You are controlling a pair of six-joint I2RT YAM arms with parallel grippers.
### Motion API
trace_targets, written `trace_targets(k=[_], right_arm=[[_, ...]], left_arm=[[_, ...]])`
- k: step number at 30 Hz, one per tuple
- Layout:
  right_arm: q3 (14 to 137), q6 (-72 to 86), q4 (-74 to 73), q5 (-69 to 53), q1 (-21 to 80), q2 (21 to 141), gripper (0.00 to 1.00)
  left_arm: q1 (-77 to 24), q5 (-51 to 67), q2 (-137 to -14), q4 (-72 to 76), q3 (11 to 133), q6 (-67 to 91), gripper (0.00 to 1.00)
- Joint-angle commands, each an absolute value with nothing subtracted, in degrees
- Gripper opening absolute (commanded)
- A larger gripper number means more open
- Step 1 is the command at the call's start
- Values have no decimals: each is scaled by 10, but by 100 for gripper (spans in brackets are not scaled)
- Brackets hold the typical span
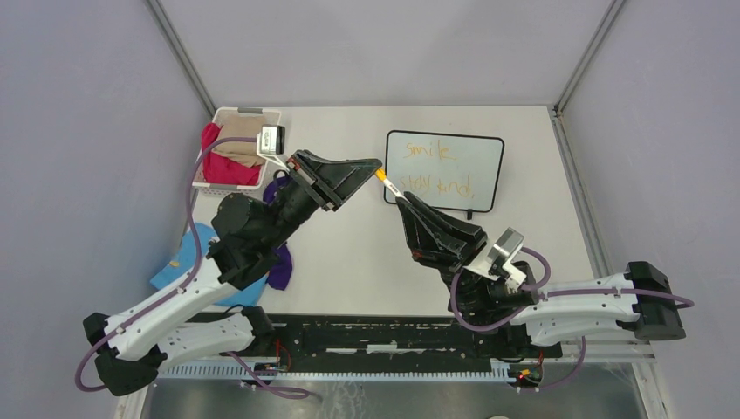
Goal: Write a sentence on the whiteboard
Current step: Close the whiteboard marker at the center of the board.
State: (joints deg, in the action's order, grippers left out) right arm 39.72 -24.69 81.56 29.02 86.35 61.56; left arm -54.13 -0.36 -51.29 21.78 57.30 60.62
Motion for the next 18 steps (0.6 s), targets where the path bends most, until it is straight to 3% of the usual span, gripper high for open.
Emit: trace_targets(k=[1,18], right_arm=[[409,-248,825,295,862,619,0],[419,-259,833,309,855,630,0]], left_arm=[[-543,33,-524,250,566,612,2],[-577,53,-553,272,547,634,2]])
